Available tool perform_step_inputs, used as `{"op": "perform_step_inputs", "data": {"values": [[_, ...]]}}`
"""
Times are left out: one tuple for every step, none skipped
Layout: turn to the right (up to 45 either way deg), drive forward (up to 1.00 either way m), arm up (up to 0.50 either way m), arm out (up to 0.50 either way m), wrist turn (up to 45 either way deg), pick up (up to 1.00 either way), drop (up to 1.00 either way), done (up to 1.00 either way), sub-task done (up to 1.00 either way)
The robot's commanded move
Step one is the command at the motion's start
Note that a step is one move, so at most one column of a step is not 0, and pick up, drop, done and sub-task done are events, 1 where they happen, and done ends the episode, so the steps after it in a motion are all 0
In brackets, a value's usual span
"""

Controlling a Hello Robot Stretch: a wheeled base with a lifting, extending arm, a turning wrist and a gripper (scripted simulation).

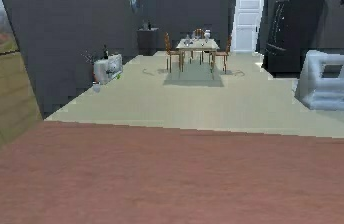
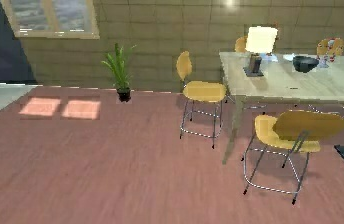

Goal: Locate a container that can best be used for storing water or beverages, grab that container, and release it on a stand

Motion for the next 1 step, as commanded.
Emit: {"op": "perform_step_inputs", "data": {"values": [[0.0,1.0,0.0,0.0,0.0,0.0,0.0,0.0,0.0]]}}
